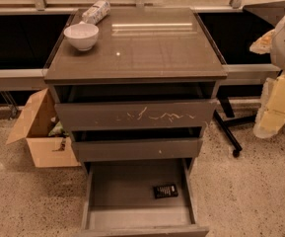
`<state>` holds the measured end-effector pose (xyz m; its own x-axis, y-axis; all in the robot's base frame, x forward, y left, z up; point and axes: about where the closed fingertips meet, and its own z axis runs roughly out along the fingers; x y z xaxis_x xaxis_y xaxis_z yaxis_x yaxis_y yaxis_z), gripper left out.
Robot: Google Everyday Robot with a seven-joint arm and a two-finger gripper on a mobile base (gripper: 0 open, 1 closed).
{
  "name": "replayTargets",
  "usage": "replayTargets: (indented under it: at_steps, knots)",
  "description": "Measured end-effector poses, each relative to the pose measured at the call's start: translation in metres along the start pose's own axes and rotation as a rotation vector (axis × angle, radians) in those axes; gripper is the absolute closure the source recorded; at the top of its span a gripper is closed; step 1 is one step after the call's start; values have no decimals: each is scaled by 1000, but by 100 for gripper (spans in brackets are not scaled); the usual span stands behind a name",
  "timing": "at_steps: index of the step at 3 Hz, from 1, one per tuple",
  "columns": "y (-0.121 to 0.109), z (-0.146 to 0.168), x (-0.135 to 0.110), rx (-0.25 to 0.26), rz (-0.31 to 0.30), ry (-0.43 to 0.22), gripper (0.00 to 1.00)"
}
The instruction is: Pick rxbar chocolate from bottom drawer and place on counter
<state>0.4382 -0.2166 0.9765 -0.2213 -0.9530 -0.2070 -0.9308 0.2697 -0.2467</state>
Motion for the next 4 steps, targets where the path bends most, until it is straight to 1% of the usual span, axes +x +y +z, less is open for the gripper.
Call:
replayTargets:
  at_steps: [1, 2, 3, 4]
  knots:
    - [0, 0, 0, 0, 0, 0, 0]
    - [0, 21, -2, -37, -8, -35, 0]
    - [2, 67, -9, -120, -49, -121, 0]
    - [6, 97, -15, -166, -80, -179, 0]
